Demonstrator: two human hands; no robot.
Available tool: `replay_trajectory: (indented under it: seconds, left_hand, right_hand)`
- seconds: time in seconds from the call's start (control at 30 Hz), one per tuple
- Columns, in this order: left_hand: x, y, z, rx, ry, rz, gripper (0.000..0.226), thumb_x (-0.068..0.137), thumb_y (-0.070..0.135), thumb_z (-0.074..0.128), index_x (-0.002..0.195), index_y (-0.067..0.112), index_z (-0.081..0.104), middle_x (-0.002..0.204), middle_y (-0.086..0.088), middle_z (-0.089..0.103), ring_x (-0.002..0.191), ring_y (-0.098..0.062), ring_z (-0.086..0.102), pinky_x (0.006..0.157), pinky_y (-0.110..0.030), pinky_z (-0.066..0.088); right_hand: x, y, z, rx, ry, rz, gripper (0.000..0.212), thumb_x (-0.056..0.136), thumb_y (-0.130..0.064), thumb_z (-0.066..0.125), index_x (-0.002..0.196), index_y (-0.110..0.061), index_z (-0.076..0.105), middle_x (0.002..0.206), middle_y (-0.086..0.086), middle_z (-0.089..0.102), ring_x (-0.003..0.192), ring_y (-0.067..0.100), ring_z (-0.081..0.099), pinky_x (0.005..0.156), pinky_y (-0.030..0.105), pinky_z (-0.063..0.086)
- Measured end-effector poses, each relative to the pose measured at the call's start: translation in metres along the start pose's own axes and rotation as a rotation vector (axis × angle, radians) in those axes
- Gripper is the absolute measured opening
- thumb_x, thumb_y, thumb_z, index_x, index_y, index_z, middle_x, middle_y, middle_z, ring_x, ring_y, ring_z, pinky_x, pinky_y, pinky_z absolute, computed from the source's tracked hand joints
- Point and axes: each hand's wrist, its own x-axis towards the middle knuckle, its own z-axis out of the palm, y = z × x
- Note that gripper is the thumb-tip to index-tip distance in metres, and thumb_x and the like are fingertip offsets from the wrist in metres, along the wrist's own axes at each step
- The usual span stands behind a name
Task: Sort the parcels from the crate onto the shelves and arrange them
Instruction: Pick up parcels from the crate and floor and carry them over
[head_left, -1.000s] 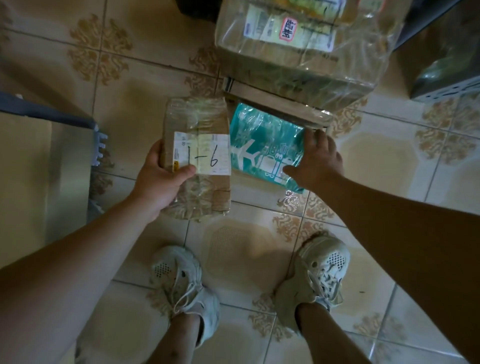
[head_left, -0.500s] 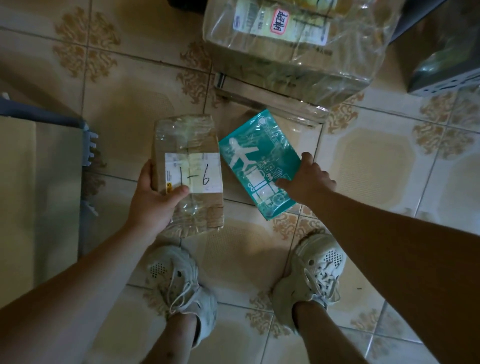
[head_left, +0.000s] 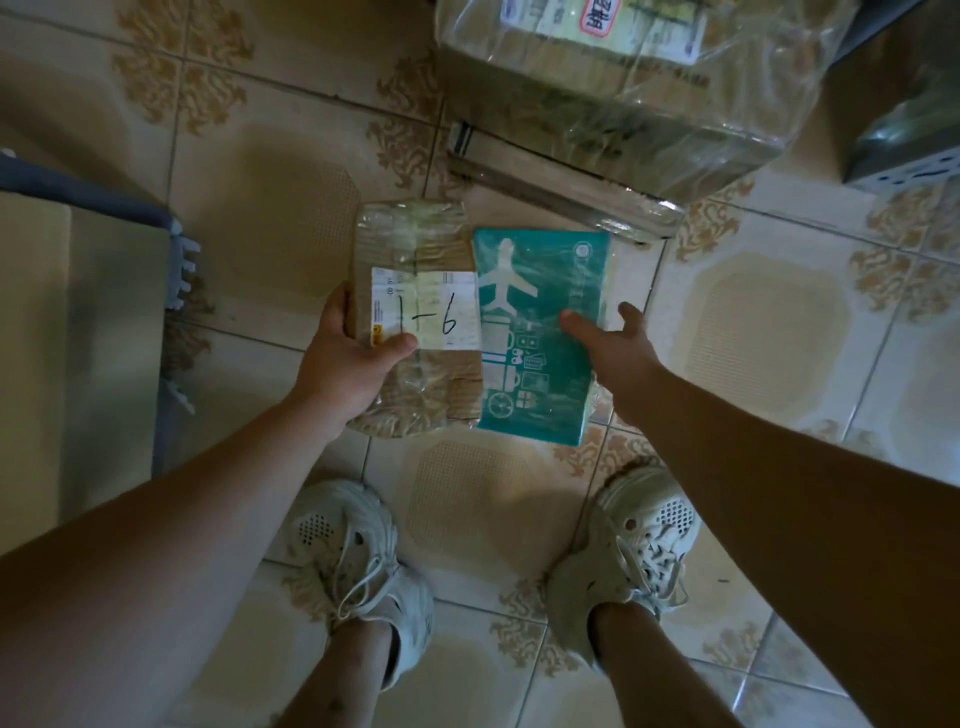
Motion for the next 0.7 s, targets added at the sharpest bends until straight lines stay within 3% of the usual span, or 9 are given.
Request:
replay_trajectory:
  seconds: [0.07,0.2,0.3,0.43,0.53,0.6,0.7]
  left_hand:
    - [0.0,-0.002,-0.004,0.015,0.0,-0.002,0.075,0.079,0.026,0.078,0.142,0.03,0.037,0.114,0.013,0.066,0.102,-0.016,0.065,0.088,-0.038,0.053]
    - [-0.009,-0.003,-0.007,-0.02,0.033,-0.033,0.073,0.081,0.024,0.076,0.143,0.028,0.037,0.116,0.012,0.064,0.106,-0.015,0.063,0.093,-0.038,0.051]
    - [-0.017,0.001,-0.011,-0.048,0.045,-0.033,0.073,0.082,0.021,0.076,0.143,0.025,0.037,0.116,0.01,0.063,0.105,-0.015,0.063,0.089,-0.034,0.052]
    - [-0.035,0.016,-0.02,-0.061,0.023,-0.005,0.075,0.081,0.018,0.076,0.144,0.028,0.036,0.107,0.016,0.064,0.091,0.0,0.061,0.084,-0.026,0.049]
    - [-0.052,0.034,-0.03,-0.081,0.005,0.017,0.075,0.081,0.016,0.076,0.143,0.028,0.036,0.101,0.022,0.063,0.089,0.006,0.059,0.086,-0.027,0.05]
    - [-0.063,0.047,-0.037,-0.104,0.007,0.036,0.075,0.081,0.016,0.076,0.144,0.027,0.036,0.102,0.02,0.064,0.09,0.004,0.062,0.083,-0.025,0.053]
    - [-0.083,0.075,-0.049,-0.108,0.0,0.079,0.073,0.081,0.014,0.076,0.142,0.028,0.038,0.101,0.018,0.066,0.083,0.002,0.067,0.063,-0.015,0.054]
  right_hand:
    - [0.0,0.001,0.001,0.013,-0.012,-0.002,0.094,0.077,-0.04,0.082,0.154,-0.025,0.03,0.14,0.007,0.054,0.116,0.026,0.06,0.095,0.038,0.052]
    - [-0.01,-0.005,0.005,0.01,-0.068,-0.037,0.074,0.083,-0.03,0.079,0.141,-0.028,0.034,0.113,0.006,0.061,0.091,0.02,0.067,0.062,0.026,0.054]
    - [-0.024,-0.01,0.008,-0.018,-0.041,-0.095,0.074,0.077,-0.033,0.084,0.13,-0.028,0.032,0.108,0.003,0.062,0.091,0.019,0.069,0.073,0.034,0.059]
    - [-0.061,-0.029,0.007,-0.092,0.053,-0.219,0.105,0.052,-0.059,0.079,0.141,-0.036,0.029,0.126,0.007,0.052,0.107,0.03,0.063,0.082,0.048,0.06]
    - [-0.091,-0.048,0.002,-0.13,0.073,-0.287,0.111,0.061,-0.056,0.08,0.151,-0.04,0.018,0.136,0.006,0.039,0.12,0.031,0.051,0.091,0.053,0.055]
    - [-0.11,-0.062,-0.001,-0.079,0.078,-0.31,0.115,0.051,-0.065,0.083,0.146,-0.043,0.022,0.132,0.004,0.049,0.116,0.029,0.059,0.089,0.054,0.056]
    - [-0.14,-0.088,-0.005,-0.054,0.051,-0.338,0.095,0.071,-0.05,0.083,0.146,-0.03,0.028,0.113,-0.004,0.066,0.097,0.018,0.07,0.083,0.044,0.06]
